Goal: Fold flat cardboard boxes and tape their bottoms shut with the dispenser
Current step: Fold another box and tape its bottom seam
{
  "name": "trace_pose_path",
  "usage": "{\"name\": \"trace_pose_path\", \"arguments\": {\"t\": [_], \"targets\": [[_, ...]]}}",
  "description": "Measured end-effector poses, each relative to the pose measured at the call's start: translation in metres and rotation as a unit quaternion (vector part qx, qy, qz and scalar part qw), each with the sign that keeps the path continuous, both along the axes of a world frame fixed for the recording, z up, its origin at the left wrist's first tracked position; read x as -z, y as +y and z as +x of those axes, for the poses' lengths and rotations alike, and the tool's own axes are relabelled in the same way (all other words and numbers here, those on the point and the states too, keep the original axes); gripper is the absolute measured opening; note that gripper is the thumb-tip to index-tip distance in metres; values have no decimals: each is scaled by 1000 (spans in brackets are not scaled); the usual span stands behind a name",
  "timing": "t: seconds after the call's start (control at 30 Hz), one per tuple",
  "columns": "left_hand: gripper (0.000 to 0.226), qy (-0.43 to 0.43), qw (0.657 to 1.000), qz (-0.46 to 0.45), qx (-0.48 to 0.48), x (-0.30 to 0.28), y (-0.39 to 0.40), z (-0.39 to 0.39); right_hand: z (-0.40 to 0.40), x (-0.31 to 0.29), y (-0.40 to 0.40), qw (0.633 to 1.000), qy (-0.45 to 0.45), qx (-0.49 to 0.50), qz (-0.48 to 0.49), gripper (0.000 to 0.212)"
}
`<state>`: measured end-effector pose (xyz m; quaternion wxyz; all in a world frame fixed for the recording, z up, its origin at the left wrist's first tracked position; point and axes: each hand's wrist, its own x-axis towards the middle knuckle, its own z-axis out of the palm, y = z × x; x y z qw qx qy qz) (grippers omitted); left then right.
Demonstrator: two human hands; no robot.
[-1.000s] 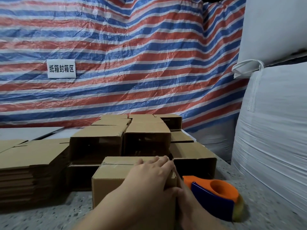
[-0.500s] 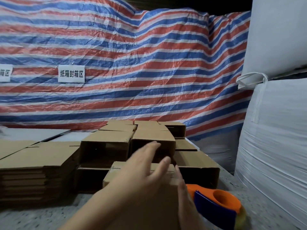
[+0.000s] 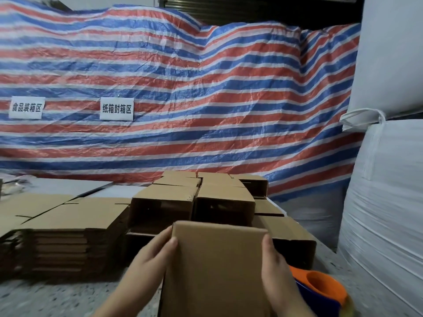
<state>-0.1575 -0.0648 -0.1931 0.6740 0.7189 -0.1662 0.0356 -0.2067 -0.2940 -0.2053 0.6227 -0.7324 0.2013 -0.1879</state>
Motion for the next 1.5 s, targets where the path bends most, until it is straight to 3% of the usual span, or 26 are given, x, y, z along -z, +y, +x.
{"name": "trace_pose_path", "arguments": {"t": [0.17, 0.27, 0.4, 0.5, 0.63, 0.7, 0.8, 0.87, 0.93, 1.03, 1.17, 1.33, 1.5], "targets": [[35, 68, 991, 98, -63, -10, -7, 19, 7, -34, -13, 991, 104, -89, -9, 53], [41, 143, 973, 161, -86, 3, -15, 23, 16, -18, -16, 966, 217, -112, -79, 60], [51, 237, 958, 137, -85, 17, -17, 30, 18, -12, -16, 959, 262, -101, -41, 59], [51, 236, 957, 148, -85, 13, -13, 31, 9, -12, -20, 969, 235, -78, 13, 67], [59, 202, 959, 178, -82, 10, -10, 11, -19, 10, -20, 987, 117, -111, 25, 21], [56, 166, 964, 203, -51, 3, -13, -5, -40, 19, -15, 979, 98, -177, -24, 19], [44, 56, 985, 158, -39, -31, -20, -28, -52, -24, -17, 974, 132, -184, 10, 30], [40, -10, 996, 80, -28, -71, -28, -36, -60, -70, -30, 986, 34, -151, 54, 32], [32, -63, 996, 61, 4, -112, -47, -34, -61, -112, -55, 987, -72, -114, 92, 30], [34, -117, 987, 106, 37, -162, -93, -9, -37, -165, -91, 985, -122, -65, 102, 26], [33, -97, 980, 144, 100, -195, -156, 44, 10, -192, -140, 972, -178, -68, 136, 24], [25, -74, 973, 199, 91, -192, -224, 132, 91, -185, -200, 980, -158, -12, 122, 28], [53, -92, 964, 243, 55, -175, -288, 214, 164, -171, -255, 986, -127, 32, 107, 27]]}}
